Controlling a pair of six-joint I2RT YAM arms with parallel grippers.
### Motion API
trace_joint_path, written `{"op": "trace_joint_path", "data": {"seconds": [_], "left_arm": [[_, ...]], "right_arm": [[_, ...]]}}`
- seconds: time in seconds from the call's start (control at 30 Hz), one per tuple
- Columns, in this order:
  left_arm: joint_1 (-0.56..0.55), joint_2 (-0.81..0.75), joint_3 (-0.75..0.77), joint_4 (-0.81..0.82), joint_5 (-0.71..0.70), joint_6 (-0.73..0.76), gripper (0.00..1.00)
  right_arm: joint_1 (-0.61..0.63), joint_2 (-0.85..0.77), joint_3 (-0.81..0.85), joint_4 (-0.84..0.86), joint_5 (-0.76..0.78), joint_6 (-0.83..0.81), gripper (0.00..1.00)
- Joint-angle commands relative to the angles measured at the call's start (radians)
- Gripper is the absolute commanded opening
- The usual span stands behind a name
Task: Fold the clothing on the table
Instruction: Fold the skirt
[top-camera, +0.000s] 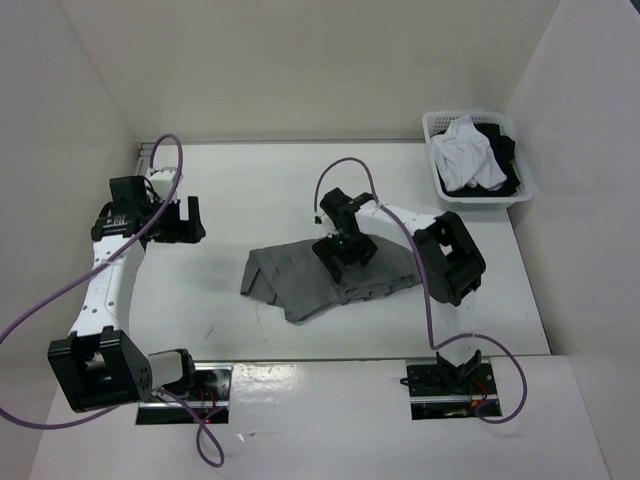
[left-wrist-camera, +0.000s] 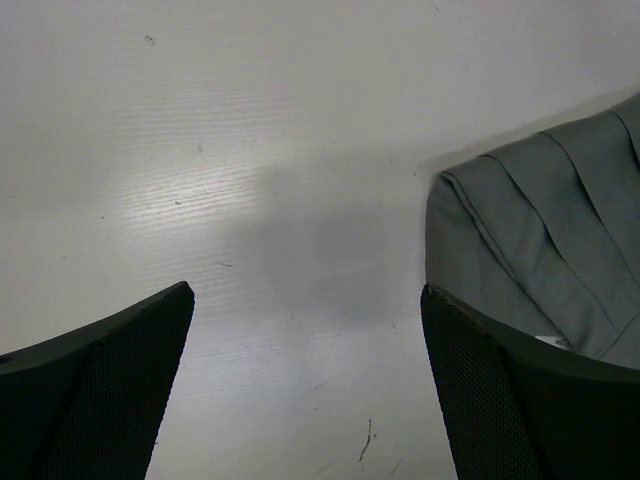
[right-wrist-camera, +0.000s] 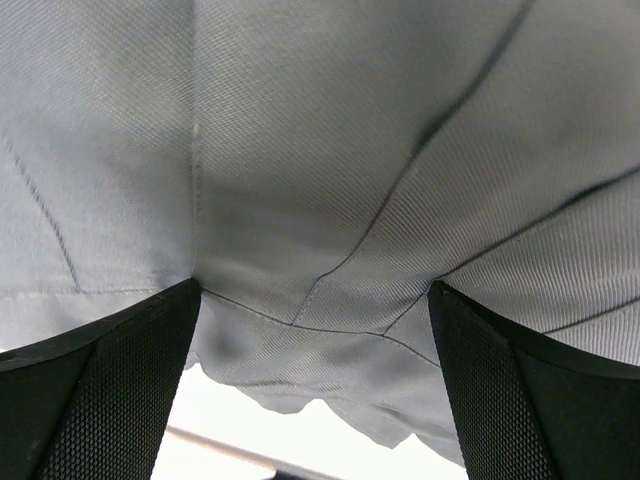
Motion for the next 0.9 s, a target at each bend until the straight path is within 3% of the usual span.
{"op": "trace_joint_path", "data": {"seconds": [0.0, 0.23, 0.5, 0.67, 0.87], "left_arm": [[0.002, -0.036, -0.023, 0.025, 0.0, -0.021, 1.0], [0.002, -0.045, -0.023, 0.025, 0.0, -0.021, 1.0], [-0.02, -0.045, -0.023, 0.025, 0.07, 0.015, 1.0], [-0.195, 0.079, 0.001, 0.083, 0.021, 0.067, 1.0], [-0.251, 0.285, 0.092, 0.111, 0.044, 0.09, 1.0]], "right_arm": [[-0.003, 0.108, 0.064, 0.11, 0.104, -0.024, 0.99], [0.02, 0.192, 0.265, 0.123, 0.381, -0.074, 0.99], [0.054, 0.253, 0.349, 0.181, 0.35, -0.165, 0.99], [0.074, 0.192, 0.3, 0.193, 0.246, -0.234, 0.99], [0.095, 0.109, 0.159, 0.242, 0.246, -0.268, 0.99]]}}
